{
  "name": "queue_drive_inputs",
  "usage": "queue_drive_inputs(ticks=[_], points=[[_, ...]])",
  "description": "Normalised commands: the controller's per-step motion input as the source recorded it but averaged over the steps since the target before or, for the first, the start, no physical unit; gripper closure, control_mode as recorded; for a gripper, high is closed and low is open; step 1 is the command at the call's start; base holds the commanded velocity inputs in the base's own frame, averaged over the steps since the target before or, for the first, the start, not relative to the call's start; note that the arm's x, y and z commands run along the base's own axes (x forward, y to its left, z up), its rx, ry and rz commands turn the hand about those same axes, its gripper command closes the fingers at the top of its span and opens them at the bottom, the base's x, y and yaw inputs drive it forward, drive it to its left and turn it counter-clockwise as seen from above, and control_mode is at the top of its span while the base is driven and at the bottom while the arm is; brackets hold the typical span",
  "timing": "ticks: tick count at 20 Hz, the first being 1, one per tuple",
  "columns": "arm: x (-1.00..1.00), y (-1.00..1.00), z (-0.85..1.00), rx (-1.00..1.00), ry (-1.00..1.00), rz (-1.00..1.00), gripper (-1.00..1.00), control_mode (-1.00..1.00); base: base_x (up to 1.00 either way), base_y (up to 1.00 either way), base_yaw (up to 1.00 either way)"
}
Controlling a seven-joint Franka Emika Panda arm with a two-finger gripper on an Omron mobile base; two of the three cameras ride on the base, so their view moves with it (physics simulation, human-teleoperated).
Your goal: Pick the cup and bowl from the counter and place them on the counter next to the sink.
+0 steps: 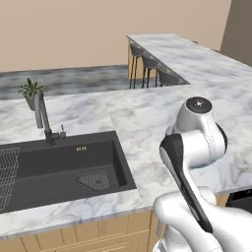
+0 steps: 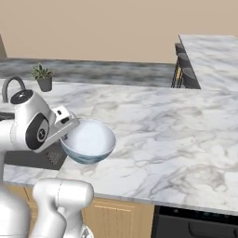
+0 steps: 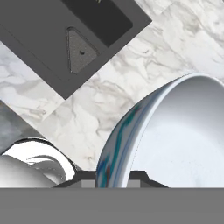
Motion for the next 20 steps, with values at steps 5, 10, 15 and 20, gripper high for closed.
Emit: queue_drive_inputs(ticks=[5, 10, 15, 20], points=[[0.09, 0.00, -0.20, 0.00, 0.00, 0.08, 1.00, -1.00, 0.00, 0.00, 0.00], [0.00, 0.01, -0.31, 0.00, 0.00, 0.07, 1.00, -1.00, 0.00, 0.00, 0.00], [0.01, 0.06, -0.42, 0.00, 0.00, 0.06, 1.00, -1.00, 0.00, 0.00, 0.00], [0.15, 0.04, -0.22, 0.00, 0.00, 0.04, 1.00, -1.00, 0.00, 0.00, 0.00]])
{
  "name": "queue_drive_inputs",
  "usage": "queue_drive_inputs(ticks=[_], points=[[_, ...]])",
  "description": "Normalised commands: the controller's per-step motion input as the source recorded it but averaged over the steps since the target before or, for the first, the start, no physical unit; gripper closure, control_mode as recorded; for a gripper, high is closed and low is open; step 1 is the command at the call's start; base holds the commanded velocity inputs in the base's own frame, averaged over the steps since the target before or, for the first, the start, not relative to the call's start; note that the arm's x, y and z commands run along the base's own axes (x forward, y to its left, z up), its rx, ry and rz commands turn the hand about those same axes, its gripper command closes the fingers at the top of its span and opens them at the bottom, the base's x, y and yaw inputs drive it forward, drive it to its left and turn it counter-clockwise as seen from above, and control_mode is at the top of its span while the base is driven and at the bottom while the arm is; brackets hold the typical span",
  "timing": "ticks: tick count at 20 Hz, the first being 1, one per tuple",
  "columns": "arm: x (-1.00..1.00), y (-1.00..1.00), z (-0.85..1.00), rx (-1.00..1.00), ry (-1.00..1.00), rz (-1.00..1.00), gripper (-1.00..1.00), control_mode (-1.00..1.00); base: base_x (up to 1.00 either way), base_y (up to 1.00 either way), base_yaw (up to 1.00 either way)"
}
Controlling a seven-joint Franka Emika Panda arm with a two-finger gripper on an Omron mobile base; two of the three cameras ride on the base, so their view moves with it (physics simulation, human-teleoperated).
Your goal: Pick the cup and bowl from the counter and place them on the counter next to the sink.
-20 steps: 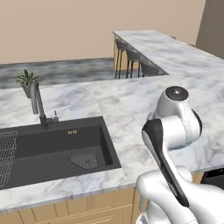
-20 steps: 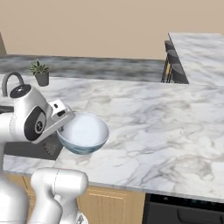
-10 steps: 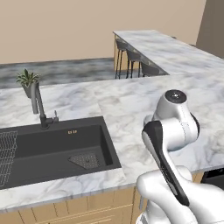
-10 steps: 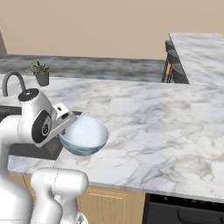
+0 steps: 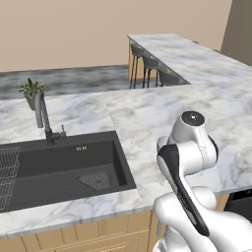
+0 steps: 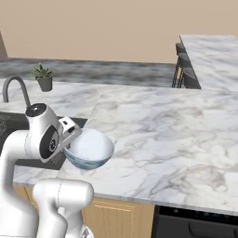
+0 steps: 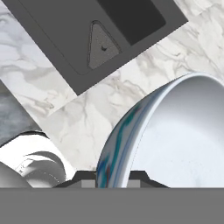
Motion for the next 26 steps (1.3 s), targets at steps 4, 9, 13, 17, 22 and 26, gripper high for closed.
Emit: queue_drive_inputs(ticks=[4, 9, 13, 17, 22, 26], points=[[0.06, 0.05, 0.00, -0.03, 0.00, 0.01, 1.00, -1.00, 0.00, 0.00, 0.00], [0.21, 0.09, -0.01, -0.04, 0.00, 0.00, 1.00, -1.00, 0.00, 0.00, 0.00], [0.23, 0.09, -0.09, -0.02, 0.00, 0.00, 1.00, -1.00, 0.00, 0.00, 0.00], [0.34, 0.07, -0.15, 0.00, 0.00, 0.00, 1.00, -1.00, 0.00, 0.00, 0.00], [0.46, 0.03, -0.19, 0.00, 0.03, 0.00, 1.00, -1.00, 0.00, 0.00, 0.00], [0.46, 0.00, -0.22, 0.00, 0.05, 0.00, 1.00, -1.00, 0.00, 0.00, 0.00]])
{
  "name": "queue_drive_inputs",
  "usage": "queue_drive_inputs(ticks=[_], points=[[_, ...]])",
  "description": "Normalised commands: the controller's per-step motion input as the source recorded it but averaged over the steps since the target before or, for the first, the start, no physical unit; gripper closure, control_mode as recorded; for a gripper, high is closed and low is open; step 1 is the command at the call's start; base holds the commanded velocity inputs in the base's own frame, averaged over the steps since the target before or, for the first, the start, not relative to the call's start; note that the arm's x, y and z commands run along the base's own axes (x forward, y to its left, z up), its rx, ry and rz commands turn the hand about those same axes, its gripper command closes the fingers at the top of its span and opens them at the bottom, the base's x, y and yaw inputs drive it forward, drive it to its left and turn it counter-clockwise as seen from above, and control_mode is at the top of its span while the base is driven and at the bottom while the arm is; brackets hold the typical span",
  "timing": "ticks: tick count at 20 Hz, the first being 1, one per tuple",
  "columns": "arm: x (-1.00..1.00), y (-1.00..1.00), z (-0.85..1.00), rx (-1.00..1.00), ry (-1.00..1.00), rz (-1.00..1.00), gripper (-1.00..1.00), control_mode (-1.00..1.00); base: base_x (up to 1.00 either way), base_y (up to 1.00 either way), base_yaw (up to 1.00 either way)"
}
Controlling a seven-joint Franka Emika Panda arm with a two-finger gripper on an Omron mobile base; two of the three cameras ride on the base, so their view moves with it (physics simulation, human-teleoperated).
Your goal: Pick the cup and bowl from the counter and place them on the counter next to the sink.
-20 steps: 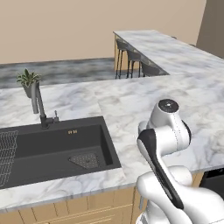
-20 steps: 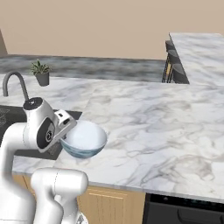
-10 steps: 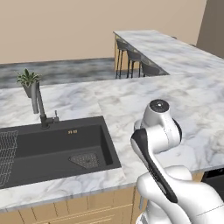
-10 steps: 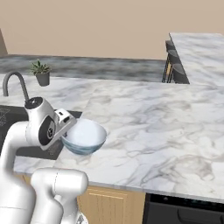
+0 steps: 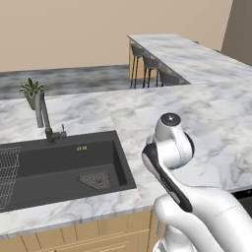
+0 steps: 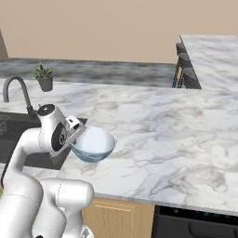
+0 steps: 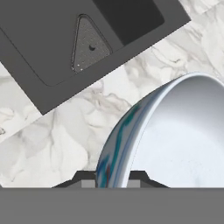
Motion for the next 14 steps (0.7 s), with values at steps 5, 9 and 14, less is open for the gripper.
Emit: queue_drive_inputs(ticks=[5, 9, 14], points=[[0.35, 0.00, -0.28, 0.00, 0.05, 0.01, 1.00, -1.00, 0.00, 0.00, 0.00], [0.24, 0.00, -0.32, 0.00, 0.03, 0.02, 1.00, -1.00, 0.00, 0.00, 0.00], [0.19, 0.00, -0.31, 0.00, 0.01, 0.02, 1.00, -1.00, 0.00, 0.00, 0.00]])
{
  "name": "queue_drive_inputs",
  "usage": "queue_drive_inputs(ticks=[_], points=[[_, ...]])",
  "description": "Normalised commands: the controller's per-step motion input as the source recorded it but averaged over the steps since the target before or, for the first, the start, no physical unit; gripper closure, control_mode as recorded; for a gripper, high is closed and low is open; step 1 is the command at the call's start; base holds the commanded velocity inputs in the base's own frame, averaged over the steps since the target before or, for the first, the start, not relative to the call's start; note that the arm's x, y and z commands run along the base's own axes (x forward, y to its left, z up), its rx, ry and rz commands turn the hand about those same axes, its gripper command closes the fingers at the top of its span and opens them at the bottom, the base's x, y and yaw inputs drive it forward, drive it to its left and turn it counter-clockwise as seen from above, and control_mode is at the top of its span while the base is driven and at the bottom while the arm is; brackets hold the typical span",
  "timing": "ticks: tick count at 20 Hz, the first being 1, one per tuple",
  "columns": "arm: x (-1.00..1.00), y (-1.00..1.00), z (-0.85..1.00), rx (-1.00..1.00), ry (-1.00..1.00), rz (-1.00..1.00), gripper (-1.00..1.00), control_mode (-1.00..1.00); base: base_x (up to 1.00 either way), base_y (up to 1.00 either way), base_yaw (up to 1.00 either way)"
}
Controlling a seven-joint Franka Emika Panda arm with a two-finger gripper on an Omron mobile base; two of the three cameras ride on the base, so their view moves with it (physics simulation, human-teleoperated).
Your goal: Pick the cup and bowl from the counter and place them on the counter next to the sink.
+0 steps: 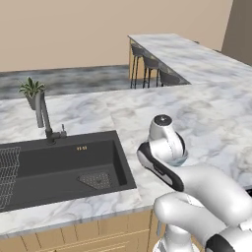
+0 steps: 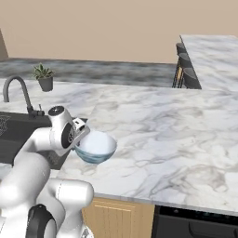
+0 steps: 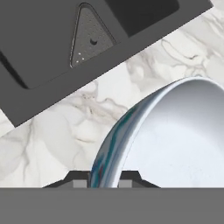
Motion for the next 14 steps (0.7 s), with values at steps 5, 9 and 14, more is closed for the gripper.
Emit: queue_drive_inputs(ticks=[5, 9, 14], points=[[0.10, 0.02, -0.31, 0.00, 0.00, 0.01, 1.00, -1.00, 0.00, 0.00, 0.00], [0.02, 0.02, -0.33, 0.00, 0.00, 0.00, 1.00, -1.00, 0.00, 0.00, 0.00], [0.00, 0.01, -0.10, 0.00, 0.00, 0.00, 1.00, -1.00, 0.00, 0.00, 0.00]])
